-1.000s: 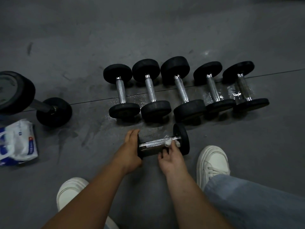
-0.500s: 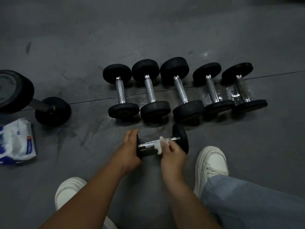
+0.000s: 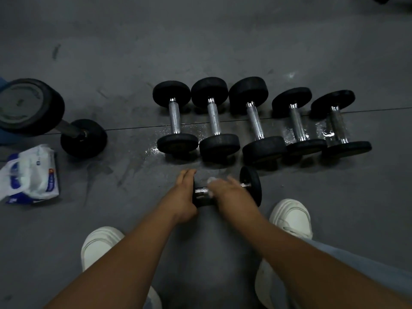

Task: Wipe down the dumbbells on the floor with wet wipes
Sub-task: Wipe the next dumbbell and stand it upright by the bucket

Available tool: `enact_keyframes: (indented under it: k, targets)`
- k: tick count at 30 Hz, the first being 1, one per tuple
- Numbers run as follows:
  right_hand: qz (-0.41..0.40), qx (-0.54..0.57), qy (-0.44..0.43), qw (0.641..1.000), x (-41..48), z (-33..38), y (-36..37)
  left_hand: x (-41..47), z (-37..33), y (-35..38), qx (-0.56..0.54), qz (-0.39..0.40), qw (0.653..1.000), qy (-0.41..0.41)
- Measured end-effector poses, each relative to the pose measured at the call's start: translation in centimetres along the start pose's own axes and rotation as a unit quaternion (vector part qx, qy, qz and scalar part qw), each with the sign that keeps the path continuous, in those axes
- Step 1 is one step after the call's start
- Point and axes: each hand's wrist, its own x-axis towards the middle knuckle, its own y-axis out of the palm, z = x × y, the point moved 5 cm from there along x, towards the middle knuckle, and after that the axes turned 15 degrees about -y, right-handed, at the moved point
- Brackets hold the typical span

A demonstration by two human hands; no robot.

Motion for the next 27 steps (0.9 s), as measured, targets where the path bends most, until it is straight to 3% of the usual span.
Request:
enact_keyframes:
  k: [2, 6, 8, 11, 14, 19, 22, 27]
  targets:
    - [-0.046, -0.021, 0.047, 0.998, 0.0, 0.0, -0.8, 0.2, -0.1, -0.2, 0.002, 0.009, 1.0, -0.008]
    - [0.083, -0.021, -0.052, 0.995, 0.5, 2.2, 0.4, 0.6, -0.4, -0.6, 0.016, 0.027, 0.999, -0.015]
    - [0.136, -0.021, -0.048, 0.989, 0.9, 0.2, -0.9, 0.9, -0.3, -1.0, 0.032, 0.032, 0.999, -0.028]
    - [0.177, -0.116, -0.015, 0.977, 1.2, -0.9, -1.3, 1.4, -0.2, -1.4, 0.052, 0.027, 0.998, -0.027]
    - [0.235, -0.06, -0.005, 0.97, 3.1, -0.6, -1.6, 1.1, -0.1, -1.5, 0.046, 0.021, 0.999, -0.014]
    - [0.394, 0.027, -0.012, 0.919, 3.2, -1.9, -2.2, -0.6, 0.8, -1.6, -0.089, 0.052, 0.995, -0.009]
    - [0.349, 0.047, 0.029, 0.935, 2.8, -2.3, -2.1, -2.0, 0.1, -0.5, 0.039, -0.013, 0.998, 0.053]
    - [0.1, -0.075, 0.061, 0.99, -1.4, 2.0, 0.3, -3.4, -0.7, 1.8, 0.158, -0.101, 0.982, 0.035]
